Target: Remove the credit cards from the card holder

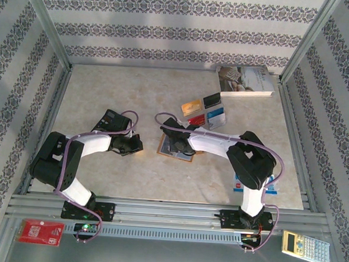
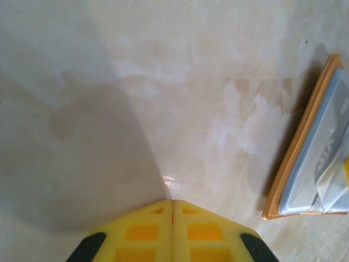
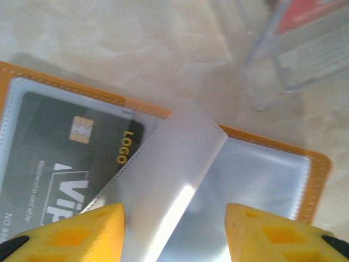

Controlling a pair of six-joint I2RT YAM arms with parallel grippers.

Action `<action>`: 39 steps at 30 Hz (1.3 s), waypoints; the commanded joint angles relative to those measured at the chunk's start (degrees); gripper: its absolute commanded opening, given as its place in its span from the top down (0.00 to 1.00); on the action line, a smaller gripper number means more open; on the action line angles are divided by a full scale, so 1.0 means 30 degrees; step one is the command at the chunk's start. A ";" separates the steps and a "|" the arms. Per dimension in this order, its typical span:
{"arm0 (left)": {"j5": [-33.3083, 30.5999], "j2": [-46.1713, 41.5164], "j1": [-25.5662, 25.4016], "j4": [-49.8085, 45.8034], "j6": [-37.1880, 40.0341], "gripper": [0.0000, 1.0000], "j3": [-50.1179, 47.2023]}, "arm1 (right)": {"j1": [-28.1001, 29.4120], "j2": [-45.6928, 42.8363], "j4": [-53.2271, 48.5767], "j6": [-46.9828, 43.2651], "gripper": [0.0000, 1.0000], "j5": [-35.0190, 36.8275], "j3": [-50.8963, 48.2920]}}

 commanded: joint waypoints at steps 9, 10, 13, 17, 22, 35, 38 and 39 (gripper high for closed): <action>0.0392 -0.1484 -0.0214 -0.0832 0.0204 0.94 0.0677 | -0.0484 0.0005 0.0458 0.0979 0.61 -0.0511 -0.0398; 0.0580 -0.1511 -0.0240 -0.0721 0.0181 0.94 0.0715 | -0.0484 -0.0024 0.0487 0.1018 0.63 -0.0518 -0.0435; 0.1114 -0.1432 -0.0513 -0.0402 0.0037 0.92 0.0970 | -0.0539 -0.0173 0.0696 0.1033 0.69 -0.0545 -0.0746; 0.1687 -0.0839 -0.1281 0.0429 -0.0516 0.91 0.1481 | -0.0601 -0.0255 0.0782 0.1091 0.73 -0.0606 -0.0917; 0.1613 0.0422 -0.2433 0.0949 -0.0951 0.91 0.2620 | -0.0631 -0.0299 0.1007 0.1113 0.73 -0.0695 -0.1176; -0.0759 0.4090 -0.4725 0.0111 -0.1278 0.93 0.4645 | -0.0879 -0.1178 0.1539 0.1288 0.73 -0.0349 -0.2301; -0.1306 0.4329 -0.4744 -0.0442 -0.1240 0.92 0.4378 | -0.1061 -0.2043 0.1672 0.1437 0.72 0.0169 -0.3036; -0.1406 0.4365 -0.4766 -0.0558 -0.1211 0.92 0.4286 | -0.1137 -0.2374 0.1663 0.1526 0.72 0.0426 -0.3317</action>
